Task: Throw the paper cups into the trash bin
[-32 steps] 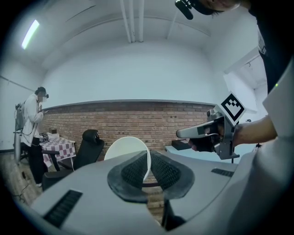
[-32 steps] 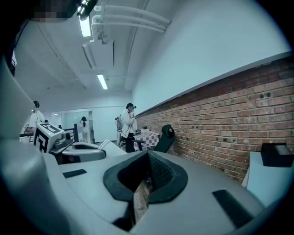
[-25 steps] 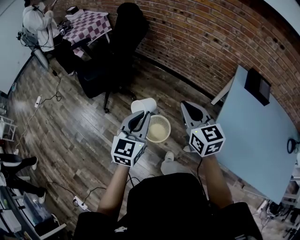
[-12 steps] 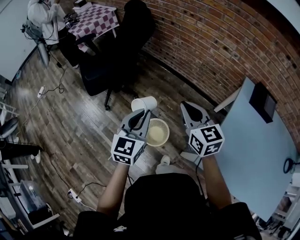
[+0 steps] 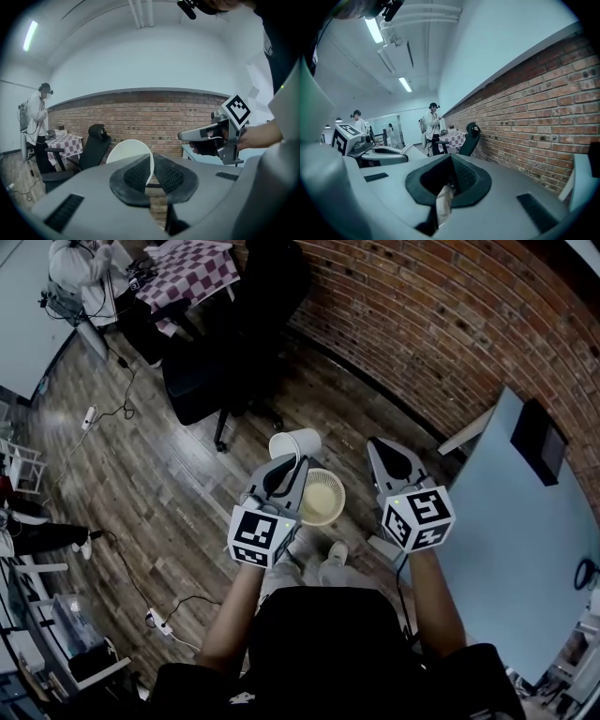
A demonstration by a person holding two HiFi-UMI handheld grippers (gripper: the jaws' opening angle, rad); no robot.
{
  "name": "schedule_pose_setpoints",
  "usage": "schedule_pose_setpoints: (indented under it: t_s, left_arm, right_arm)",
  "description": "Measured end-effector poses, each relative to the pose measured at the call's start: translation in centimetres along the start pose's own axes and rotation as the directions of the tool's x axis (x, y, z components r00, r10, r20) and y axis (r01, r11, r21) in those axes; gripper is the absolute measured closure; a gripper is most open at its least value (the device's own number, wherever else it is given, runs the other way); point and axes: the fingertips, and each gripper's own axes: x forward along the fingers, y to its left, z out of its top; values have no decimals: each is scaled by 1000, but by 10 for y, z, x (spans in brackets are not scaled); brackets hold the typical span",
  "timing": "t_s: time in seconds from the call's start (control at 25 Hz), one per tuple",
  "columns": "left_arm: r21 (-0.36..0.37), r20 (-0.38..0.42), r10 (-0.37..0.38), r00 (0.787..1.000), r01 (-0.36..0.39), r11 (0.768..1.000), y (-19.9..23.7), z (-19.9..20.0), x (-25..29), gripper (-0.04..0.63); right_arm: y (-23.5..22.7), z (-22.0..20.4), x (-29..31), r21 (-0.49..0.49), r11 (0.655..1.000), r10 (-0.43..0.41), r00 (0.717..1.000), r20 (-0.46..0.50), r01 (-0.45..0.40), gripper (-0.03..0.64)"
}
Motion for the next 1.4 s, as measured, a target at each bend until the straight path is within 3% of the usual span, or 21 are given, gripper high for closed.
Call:
schedule_pose_setpoints:
  t_s: [0.2, 0.56, 1.04, 1.4]
  left_arm:
    - [-11, -12, -29, 1000, 29, 1000, 8, -7, 7, 566]
    - [-14, -72, -168, 983, 168, 986, 34, -39, 17, 566]
    - [-29, -149, -373, 916, 373, 928, 63, -101, 28, 566]
    - [-66, -246, -455, 856, 454, 889, 57, -191, 31, 566]
  right_arm:
    - [-1, -12, 7, 23, 999, -31, 999, -21, 31, 613]
    - [7, -30, 27, 57, 986, -156, 986, -56, 159, 612]
    - [28, -80, 51, 177, 914, -349, 930, -115, 365, 612]
    - [23, -160, 54, 243, 852, -424, 883, -201, 464, 612]
